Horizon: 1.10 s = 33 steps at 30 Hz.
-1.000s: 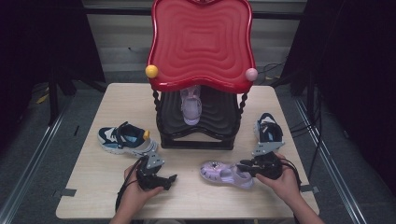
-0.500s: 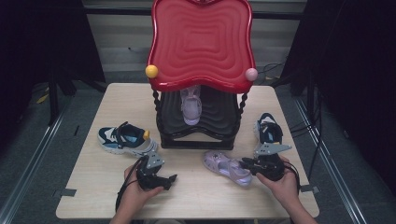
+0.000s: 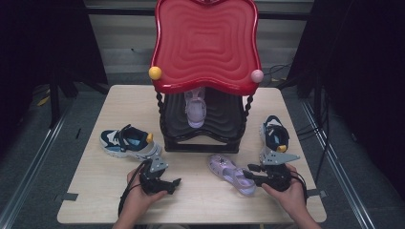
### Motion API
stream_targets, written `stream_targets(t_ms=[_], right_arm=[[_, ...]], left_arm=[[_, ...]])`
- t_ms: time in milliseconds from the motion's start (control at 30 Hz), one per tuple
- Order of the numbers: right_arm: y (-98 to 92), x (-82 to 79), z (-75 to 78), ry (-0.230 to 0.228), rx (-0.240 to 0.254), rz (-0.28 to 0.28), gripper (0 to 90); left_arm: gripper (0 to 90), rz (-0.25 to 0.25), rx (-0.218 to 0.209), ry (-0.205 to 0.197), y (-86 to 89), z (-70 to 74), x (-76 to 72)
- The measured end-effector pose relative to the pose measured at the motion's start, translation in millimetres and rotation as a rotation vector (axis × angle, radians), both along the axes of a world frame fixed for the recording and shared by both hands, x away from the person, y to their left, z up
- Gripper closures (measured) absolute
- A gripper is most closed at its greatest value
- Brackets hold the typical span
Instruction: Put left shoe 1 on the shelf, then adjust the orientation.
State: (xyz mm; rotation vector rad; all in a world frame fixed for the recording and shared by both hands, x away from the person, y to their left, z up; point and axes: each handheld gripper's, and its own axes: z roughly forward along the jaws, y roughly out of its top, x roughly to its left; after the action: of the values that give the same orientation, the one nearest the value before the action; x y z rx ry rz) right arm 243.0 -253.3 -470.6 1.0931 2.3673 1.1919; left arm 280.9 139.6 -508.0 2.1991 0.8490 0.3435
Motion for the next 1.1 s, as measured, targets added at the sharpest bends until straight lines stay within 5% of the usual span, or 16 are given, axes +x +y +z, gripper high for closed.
stream_targets(t_ms=[167,367,567,733,1100], right_arm=[[2.5,5.1,2.7,0.003,-0.008,-0.017,44.1],[2.7,7.3,0.4,0.001,0.043,-0.013,32.0],[1.3,4.0,-4.0,-0.035,0.098,0.03,53.2],[-1.4,0.7,-8.1,-0.049,0.148,0.07,56.7],[-1.8,-4.5,-8.5,-0.082,0.114,0.078,59.1]], left_arm=[[14.8,0.002,0.002,0.0,0.0,0.2,-0.1],[14.8,0.001,0.001,0.001,0.0,0.1,-0.1],[14.8,0.005,-0.002,0.004,-0.3,-0.1,-0.4],[14.8,0.001,0.001,0.0,0.0,0.0,-0.1],[14.8,0.003,-0.003,0.004,-0.3,-0.1,-0.3]])
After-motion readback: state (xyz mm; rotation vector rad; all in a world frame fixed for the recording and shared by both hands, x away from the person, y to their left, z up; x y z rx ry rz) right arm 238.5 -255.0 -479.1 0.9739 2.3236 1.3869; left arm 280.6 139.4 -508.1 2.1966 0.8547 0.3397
